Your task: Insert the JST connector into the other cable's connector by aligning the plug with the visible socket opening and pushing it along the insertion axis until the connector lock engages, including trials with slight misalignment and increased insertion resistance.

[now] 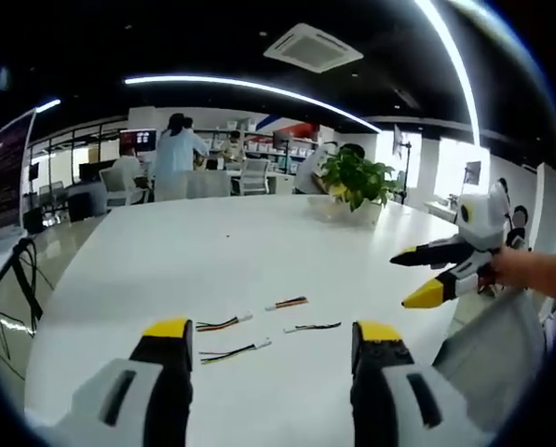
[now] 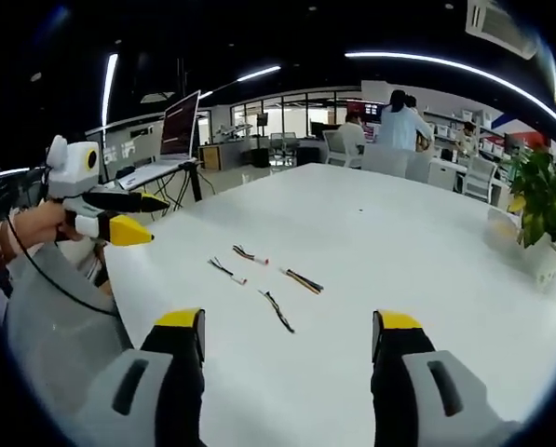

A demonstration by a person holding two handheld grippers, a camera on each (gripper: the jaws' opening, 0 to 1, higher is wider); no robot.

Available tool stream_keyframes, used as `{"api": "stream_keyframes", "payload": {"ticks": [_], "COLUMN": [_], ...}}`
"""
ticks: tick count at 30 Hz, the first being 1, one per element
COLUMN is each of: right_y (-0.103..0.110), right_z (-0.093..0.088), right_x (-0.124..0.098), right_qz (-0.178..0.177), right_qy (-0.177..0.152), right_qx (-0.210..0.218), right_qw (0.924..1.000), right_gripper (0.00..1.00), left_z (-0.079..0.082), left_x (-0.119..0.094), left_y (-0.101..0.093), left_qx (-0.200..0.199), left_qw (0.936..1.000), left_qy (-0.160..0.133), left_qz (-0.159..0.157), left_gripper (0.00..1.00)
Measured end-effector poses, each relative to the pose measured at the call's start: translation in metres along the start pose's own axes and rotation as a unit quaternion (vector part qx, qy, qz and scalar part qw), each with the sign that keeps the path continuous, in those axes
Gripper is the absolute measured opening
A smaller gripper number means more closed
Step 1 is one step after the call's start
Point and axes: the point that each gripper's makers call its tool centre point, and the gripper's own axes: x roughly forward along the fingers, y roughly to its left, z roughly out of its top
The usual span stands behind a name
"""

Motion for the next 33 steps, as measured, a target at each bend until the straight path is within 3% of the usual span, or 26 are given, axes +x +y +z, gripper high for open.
{"api": "stream_keyframes", "payload": {"ticks": [22, 33], "right_y": [-0.015, -0.018], "right_z": [0.01, 0.009], "right_x": [0.017, 0.031], "right_qz": [0.002, 0.015], "right_qy": [-0.001, 0.003], "right_qx": [-0.006, -0.009], "right_qw": [1.0, 0.9998], "right_gripper": [0.7, 0.68], "left_z": [0.005, 0.0], "left_x": [0.014, 0.027], "left_y": [0.01, 0.012], "left_qx": [0.004, -0.001], "left_qw": [0.9999, 0.9996], "left_qy": [0.004, 0.017], "left_qz": [-0.012, -0.024], "left_gripper": [0.65, 0.64]}}
